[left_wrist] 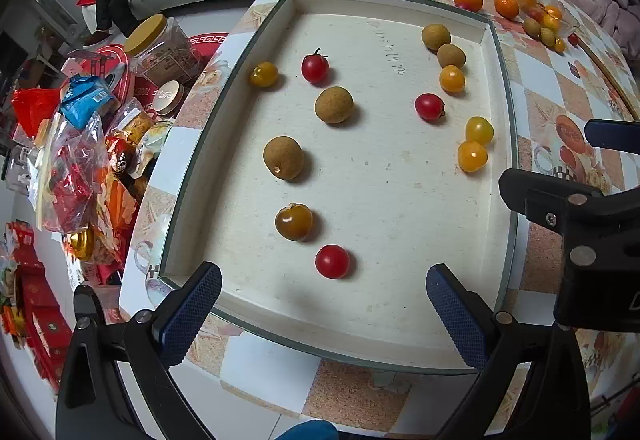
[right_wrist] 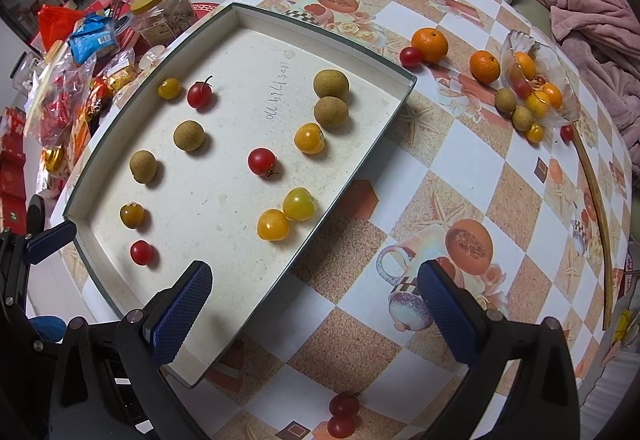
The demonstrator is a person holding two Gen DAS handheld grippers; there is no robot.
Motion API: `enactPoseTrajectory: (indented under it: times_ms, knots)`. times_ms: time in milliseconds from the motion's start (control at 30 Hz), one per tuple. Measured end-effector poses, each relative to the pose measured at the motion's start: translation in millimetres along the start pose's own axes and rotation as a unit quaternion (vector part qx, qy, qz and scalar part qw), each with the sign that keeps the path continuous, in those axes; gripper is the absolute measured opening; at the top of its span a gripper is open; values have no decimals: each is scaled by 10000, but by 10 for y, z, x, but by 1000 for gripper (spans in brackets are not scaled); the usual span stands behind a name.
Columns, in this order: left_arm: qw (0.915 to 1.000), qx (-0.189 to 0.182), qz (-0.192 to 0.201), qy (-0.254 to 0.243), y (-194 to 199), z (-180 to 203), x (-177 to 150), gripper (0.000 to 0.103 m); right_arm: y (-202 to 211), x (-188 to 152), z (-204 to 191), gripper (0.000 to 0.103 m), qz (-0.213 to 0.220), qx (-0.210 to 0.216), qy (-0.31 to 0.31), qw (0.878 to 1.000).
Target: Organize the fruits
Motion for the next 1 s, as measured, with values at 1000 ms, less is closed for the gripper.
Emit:
enactPoseTrajectory:
  times_ms: [1000]
  knots:
    - [9999,-53,45,-129,10,83,17,103,2,-3,21,103,14,-6,32,10000]
Point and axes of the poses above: each gripper's, at about its wrist camera, not at the fingertips, and y roughly against the way its jaws point, z to its right, x to its top, the point moved 9 cm from there along -y, roughly the way its jaws point, and after that the axes turned 12 degrees about z, right-handed, at the moved point
